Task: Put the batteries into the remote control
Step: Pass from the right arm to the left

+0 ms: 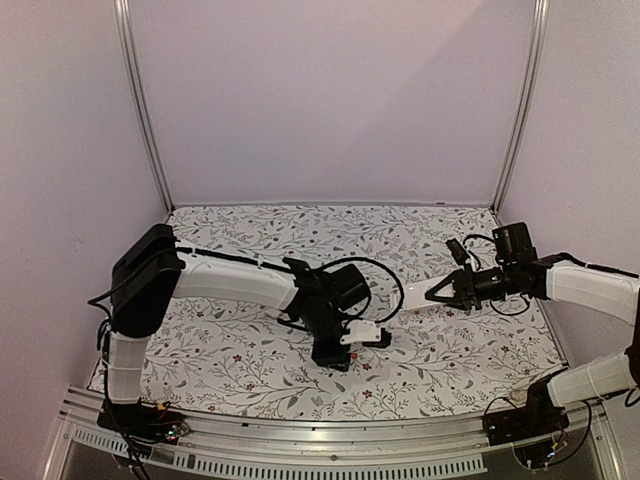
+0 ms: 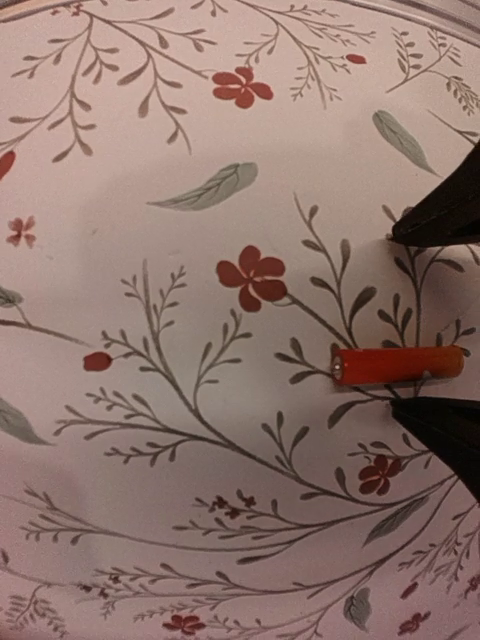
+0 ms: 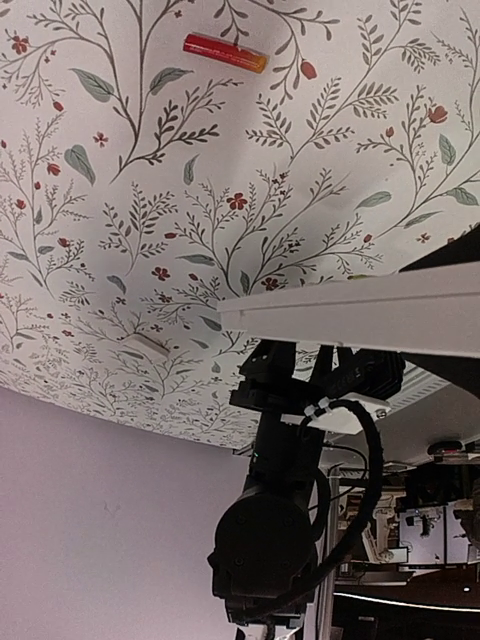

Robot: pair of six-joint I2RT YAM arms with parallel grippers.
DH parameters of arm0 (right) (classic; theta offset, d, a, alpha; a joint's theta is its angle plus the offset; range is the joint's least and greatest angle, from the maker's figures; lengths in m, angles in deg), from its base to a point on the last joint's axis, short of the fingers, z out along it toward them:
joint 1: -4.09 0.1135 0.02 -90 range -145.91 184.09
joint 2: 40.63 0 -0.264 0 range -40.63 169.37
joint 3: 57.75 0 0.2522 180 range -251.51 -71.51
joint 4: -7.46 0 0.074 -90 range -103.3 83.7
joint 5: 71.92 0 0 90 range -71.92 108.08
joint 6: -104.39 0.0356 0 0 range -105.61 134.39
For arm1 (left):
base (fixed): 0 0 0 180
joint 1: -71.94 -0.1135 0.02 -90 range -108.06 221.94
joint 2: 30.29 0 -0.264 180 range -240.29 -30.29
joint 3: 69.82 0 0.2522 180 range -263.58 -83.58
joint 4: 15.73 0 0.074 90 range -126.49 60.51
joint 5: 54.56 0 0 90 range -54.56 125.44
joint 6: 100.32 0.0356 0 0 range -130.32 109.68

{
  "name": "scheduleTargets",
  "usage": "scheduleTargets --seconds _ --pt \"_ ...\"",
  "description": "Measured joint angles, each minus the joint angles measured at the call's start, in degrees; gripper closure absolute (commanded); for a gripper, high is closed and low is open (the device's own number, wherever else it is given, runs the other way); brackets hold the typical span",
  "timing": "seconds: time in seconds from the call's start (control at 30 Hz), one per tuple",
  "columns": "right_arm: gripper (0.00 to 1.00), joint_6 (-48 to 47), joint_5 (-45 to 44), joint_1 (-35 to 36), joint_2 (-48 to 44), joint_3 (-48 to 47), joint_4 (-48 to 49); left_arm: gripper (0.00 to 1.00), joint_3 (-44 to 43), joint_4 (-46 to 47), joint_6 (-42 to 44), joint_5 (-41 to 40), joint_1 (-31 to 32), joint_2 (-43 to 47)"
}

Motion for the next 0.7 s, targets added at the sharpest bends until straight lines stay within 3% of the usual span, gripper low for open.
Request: scheduleTargets --seconds 0.13,0.3,0.47,0.7 --pt "1.0 -0.48 -0.04 0.02 0.0 -0.11 -0.57 0.39 1.29 -0.15 -0.72 -0.76 -0.04 2.12" --pt "1.0 -0.74 -0.2 1.22 0.0 -1.09 -1.55 0.02 5.07 1.38 -2.78 -2.38 -0.39 12.0" --pt "1.0 -1.81 0.13 4.72 0.07 -3.76 -3.04 0.0 8.41 9.81 -7.93 -4.63 -2.49 23.98" --pt "1.0 -4.37 1.68 10.49 0.07 -8.5 -6.1 0.0 9.31 16.28 -14.25 -0.04 -6.47 26.36"
